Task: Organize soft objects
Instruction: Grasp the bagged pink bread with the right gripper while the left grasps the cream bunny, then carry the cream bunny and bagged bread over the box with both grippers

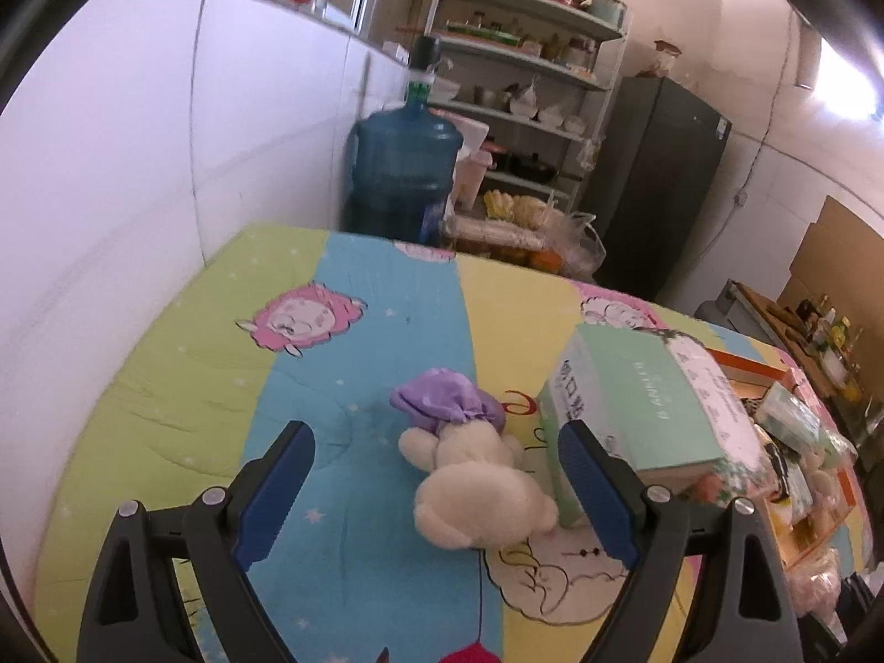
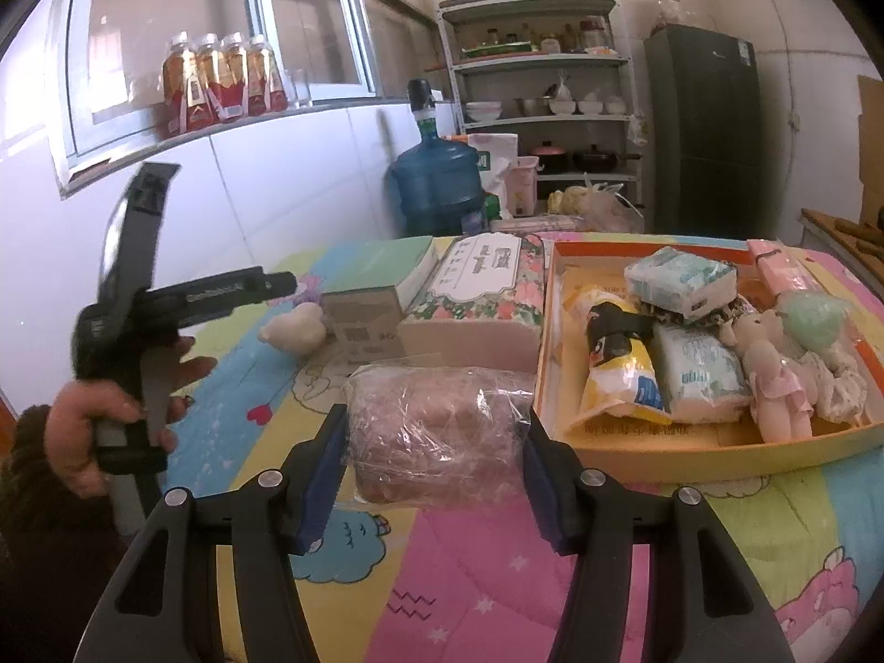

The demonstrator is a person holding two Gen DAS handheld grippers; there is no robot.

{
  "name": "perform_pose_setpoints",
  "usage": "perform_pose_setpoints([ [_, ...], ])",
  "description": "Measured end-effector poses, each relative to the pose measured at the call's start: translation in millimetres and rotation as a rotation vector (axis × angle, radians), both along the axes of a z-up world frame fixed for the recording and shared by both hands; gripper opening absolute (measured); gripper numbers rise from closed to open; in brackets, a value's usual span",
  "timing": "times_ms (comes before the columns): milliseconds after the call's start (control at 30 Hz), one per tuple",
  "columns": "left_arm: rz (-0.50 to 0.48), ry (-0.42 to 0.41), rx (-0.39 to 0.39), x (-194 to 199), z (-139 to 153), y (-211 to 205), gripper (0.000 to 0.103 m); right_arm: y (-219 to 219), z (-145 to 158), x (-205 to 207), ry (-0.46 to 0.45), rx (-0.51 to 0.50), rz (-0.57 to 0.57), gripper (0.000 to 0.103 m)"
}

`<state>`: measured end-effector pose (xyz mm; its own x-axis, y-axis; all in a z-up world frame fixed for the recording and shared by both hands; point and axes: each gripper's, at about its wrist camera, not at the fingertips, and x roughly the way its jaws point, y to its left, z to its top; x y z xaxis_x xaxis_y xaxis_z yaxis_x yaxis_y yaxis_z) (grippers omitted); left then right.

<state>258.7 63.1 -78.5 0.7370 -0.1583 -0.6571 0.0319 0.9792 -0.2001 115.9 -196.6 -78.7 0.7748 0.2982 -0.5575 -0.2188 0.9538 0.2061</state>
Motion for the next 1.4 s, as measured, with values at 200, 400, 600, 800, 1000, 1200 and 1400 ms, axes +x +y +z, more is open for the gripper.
perform_pose_setpoints([
  [200, 0.0, 0.07, -0.046, 18, -19, 3, 0.09, 0, -2, 9, 0.004, 0.01, 0.007, 0.06],
  [400, -0.031, 0.117, -0.081, 22, -35, 2, 0.077, 4, -5, 15, 0.011, 0.016, 0.014, 0.06],
  [600, -0.092, 0.105, -0.101, 19, -35, -8, 0.043, 9, -7, 18, 0.018, 0.012, 0.018, 0.06],
  [800, -0.075, 0.06, -0.111, 11, -28, -5, 0.041, 11, -7, 16, 0.015, 0.007, 0.02, 0.06],
  [1000, -0.039, -0.033, -0.084, -9, -5, 2, 0.041, 13, 1, 15, -0.014, 0.001, 0.024, 0.06],
  [1200, -0.039, -0.117, -0.056, -38, 27, -3, 0.041, 19, 24, 17, -0.088, -0.012, 0.043, 0.06],
  [1400, -0.067, -0.18, -0.049, -53, 57, -22, 0.041, 14, 48, 23, -0.166, -0.016, 0.034, 0.06],
])
